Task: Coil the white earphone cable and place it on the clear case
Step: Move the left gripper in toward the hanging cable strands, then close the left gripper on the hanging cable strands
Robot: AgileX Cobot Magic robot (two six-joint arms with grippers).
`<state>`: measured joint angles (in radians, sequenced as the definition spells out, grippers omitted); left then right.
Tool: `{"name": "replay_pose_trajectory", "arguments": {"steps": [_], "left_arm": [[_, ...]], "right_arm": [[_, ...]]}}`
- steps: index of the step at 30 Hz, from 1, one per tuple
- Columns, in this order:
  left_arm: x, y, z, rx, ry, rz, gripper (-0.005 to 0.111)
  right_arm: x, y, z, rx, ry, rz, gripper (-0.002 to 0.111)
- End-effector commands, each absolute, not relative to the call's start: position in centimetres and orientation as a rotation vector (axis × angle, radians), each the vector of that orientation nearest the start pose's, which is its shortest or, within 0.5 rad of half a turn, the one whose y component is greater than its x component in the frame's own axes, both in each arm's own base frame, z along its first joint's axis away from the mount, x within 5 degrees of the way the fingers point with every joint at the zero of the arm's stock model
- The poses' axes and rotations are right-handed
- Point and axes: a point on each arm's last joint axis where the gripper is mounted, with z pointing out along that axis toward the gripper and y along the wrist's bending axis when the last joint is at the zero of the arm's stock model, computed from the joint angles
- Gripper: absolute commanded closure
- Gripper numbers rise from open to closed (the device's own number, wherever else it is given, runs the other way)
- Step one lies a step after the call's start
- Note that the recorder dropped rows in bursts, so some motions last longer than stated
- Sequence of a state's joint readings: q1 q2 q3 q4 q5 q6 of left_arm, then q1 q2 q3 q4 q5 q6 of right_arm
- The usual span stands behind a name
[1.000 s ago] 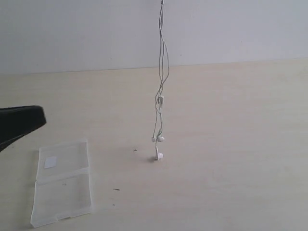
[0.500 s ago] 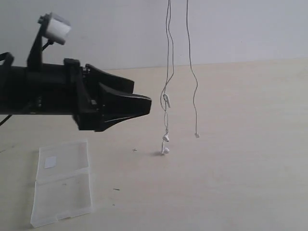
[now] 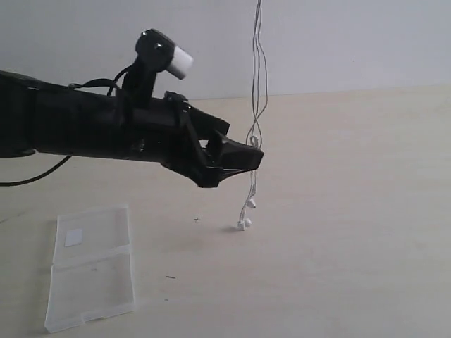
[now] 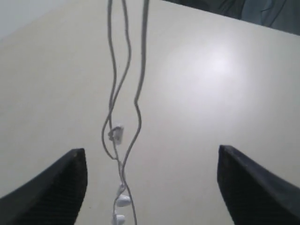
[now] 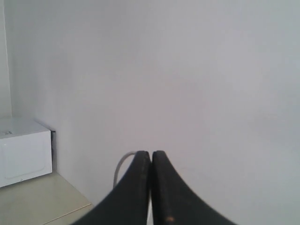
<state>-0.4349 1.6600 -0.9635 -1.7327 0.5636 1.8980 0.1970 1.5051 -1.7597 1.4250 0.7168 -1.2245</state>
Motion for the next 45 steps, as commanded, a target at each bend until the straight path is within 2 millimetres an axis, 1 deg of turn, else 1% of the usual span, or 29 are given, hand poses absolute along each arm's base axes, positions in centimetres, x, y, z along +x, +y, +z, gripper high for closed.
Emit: {"name": "replay_pose_trajectory", "arguments": {"steps": [1, 3, 10, 16, 20, 25, 28, 29, 31, 32, 41, 43, 45], "left_arm": [[30.3, -20.4, 24.1, 0.883, 1.897, -0.625, 0.033], [30.6, -20.5, 24.4, 0.870, 1.898, -0.588, 0.033], [31.1, -20.8, 25.3, 0.851, 1.875, -0.597, 0.033], [31.6, -21.5, 24.5, 0.871, 1.878, -0.647, 0.033], [32.1, -21.5, 24.1, 0.855, 1.899, -0.620, 0.033], [33.5, -22.3, 24.1, 0.831, 1.893, -0.629, 0.033], [33.8, -22.6, 23.9, 0.836, 1.895, -0.639, 0.033], [33.8, -22.7, 23.9, 0.839, 1.893, -0.643, 0.039], [33.8, -22.8, 23.9, 0.831, 1.897, -0.655, 0.077], [33.7, -22.8, 23.9, 0.834, 1.894, -0.667, 0.105], [33.5, -23.0, 24.0, 0.846, 1.882, -0.698, 0.102], [33.5, -23.0, 24.0, 0.825, 1.895, -0.715, 0.093], [33.5, -23.0, 24.0, 0.813, 1.902, -0.727, 0.078]], "right_arm": [[29.7, 11.8, 53.0, -0.608, 1.303, 0.764, 0.108], [29.8, 11.8, 52.9, -0.617, 1.311, 0.738, 0.108], [29.9, 11.8, 52.8, -0.623, 1.315, 0.726, 0.108], [29.9, 11.8, 52.9, -0.620, 1.316, 0.731, 0.108], [29.8, 11.8, 52.8, -0.621, 1.316, 0.733, 0.108], [29.7, 11.9, 52.9, -0.619, 1.308, 0.765, 0.108], [29.7, 11.9, 52.9, -0.619, 1.308, 0.765, 0.108], [29.7, 11.9, 52.9, -0.619, 1.308, 0.765, 0.108], [29.7, 11.9, 52.9, -0.623, 1.306, 0.759, 0.108], [29.7, 11.9, 52.9, -0.625, 1.306, 0.761, 0.108], [29.7, 11.9, 52.9, -0.627, 1.308, 0.753, 0.108], [29.7, 11.9, 52.9, -0.627, 1.308, 0.753, 0.108], [29.7, 11.9, 52.9, -0.627, 1.308, 0.753, 0.108]]}}
